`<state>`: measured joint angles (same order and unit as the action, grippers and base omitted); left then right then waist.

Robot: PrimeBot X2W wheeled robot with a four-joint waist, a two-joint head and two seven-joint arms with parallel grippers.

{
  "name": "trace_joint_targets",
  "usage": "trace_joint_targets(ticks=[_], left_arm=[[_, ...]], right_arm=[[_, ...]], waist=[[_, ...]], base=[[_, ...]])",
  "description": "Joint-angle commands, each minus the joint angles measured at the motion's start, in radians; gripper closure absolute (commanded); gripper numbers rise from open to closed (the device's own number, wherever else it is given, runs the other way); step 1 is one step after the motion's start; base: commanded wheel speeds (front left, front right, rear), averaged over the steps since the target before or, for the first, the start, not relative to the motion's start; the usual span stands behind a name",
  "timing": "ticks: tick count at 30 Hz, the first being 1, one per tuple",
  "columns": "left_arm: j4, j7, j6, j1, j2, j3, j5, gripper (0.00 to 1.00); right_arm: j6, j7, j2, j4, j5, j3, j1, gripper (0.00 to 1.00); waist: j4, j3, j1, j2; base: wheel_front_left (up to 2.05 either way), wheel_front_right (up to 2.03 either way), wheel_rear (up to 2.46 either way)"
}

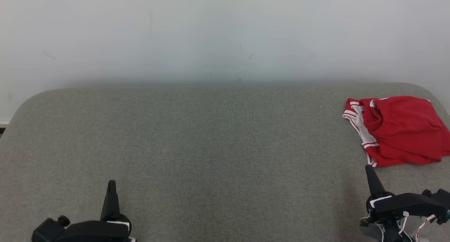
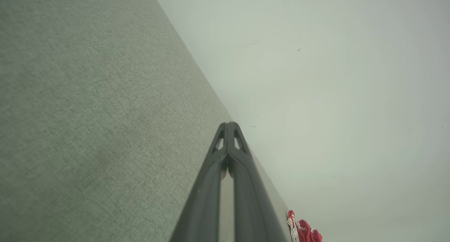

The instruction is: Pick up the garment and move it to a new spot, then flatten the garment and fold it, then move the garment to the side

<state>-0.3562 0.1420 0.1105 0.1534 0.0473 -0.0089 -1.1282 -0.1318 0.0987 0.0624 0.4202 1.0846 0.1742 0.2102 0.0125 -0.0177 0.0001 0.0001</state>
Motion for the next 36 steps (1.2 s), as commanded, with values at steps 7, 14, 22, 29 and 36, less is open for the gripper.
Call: trace_joint_targets(ticks=[7, 14, 22, 29, 36], left_arm=[[-0.005, -0.013, 0.007, 0.049, 0.004, -0.005, -0.092, 1.00], [-0.015, -0.021, 0.010, 0.065, 0.004, -0.008, -0.160, 1.00], [-0.026, -0.029, 0.014, 0.082, 0.004, -0.011, -0.230, 1.00], [-0.035, -0.037, 0.014, 0.098, 0.004, -0.015, -0.297, 1.00], [-0.041, -0.044, 0.016, 0.108, 0.004, -0.018, -0.348, 1.00]], right_arm=[[0.001, 0.032, 0.009, 0.012, 0.086, 0.018, 0.050, 1.00], [0.001, 0.056, 0.011, 0.028, 0.149, 0.029, 0.073, 1.00], [0.001, 0.083, 0.014, 0.044, 0.218, 0.042, 0.094, 1.00], [0.002, 0.107, 0.016, 0.061, 0.281, 0.054, 0.114, 1.00], [0.002, 0.125, 0.018, 0.070, 0.326, 0.062, 0.130, 1.00]], waist=[[-0.001, 0.004, -0.0001, -0.0001], [-0.003, 0.008, -0.0001, -0.0001], [-0.004, 0.012, -0.0001, -0.0001], [-0.006, 0.016, -0.0001, -0.0001], [-0.007, 0.019, -0.0001, -0.0001]], base=[[0.00, 0.00, 0.00], [0.00, 0.00, 0.00], [0.00, 0.00, 0.00], [0.00, 0.00, 0.00], [0.00, 0.00, 0.00]])
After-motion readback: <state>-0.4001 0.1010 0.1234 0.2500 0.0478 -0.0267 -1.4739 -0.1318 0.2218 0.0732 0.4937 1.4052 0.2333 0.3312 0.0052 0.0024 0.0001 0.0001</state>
